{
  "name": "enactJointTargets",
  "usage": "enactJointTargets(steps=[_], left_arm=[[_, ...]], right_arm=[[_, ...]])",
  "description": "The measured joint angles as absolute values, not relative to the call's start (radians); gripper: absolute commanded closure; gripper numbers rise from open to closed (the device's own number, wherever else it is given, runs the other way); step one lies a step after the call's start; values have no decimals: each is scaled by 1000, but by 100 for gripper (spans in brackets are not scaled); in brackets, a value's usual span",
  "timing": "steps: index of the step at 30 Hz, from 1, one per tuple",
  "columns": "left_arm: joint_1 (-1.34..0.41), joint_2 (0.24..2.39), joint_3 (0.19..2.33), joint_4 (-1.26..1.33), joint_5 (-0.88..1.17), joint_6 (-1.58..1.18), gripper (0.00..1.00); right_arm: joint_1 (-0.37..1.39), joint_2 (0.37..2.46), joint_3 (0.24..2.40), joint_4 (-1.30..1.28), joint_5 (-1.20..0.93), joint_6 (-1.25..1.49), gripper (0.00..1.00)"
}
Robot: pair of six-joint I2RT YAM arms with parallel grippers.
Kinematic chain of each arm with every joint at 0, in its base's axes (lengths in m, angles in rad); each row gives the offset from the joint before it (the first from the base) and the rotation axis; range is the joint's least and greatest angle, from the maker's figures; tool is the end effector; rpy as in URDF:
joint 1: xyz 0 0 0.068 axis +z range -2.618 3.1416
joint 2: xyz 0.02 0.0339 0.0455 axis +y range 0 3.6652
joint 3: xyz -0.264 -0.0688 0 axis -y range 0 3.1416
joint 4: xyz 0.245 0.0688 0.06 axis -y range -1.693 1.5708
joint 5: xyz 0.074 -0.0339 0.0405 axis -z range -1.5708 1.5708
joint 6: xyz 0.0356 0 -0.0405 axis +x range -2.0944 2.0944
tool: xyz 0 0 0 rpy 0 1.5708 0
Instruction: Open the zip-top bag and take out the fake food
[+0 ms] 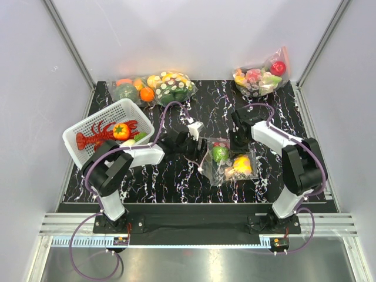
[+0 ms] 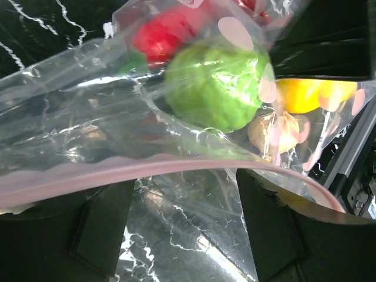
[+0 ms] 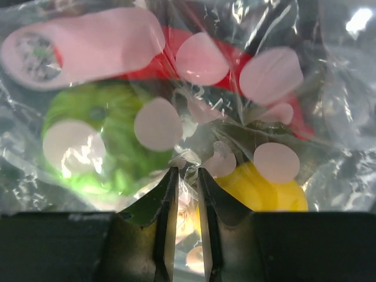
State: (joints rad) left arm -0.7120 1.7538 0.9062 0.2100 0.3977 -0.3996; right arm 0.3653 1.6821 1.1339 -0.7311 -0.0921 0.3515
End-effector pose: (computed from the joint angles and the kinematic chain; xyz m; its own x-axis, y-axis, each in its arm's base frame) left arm 0.2643 -0.2463 0.1655 -0.7412 0.1658 -0.6505 0.5966 0.6070 -0.5250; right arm 0.2988 0.1178 0.1946 -0.9709 -0.0043 -0.2395 -0.0491 0.9821 0.1817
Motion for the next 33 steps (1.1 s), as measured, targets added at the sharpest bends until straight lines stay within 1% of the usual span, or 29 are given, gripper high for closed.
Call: enactJointTargets(steps=[4,9,10,14,19,26,33], left_arm=[[-720,1758,906,214,397,-400,25],[-721,1760,906,213,396,-400,25],[-721,1761,906,213,396,-400,25],[-721,1765,906,213,396,-397,25],[-721,1770,908,212,396,-392,25],[-721,1770,908,212,396,-389,25],[-721,1776,928,204,398,-389,24]], right_arm=[[365,1725,1133,-713,-94,352,73],[364,1729,1139,-709,-84,349,65],[364,1729,1143,-711,-76,347,62],[361,1725,1178,-742,-49,345,58],[360,1706,1254,-777,-22,342,57],[360,1735,1351,-779,-10,325,60],[360,1816,1334,-768,-57,323,62]])
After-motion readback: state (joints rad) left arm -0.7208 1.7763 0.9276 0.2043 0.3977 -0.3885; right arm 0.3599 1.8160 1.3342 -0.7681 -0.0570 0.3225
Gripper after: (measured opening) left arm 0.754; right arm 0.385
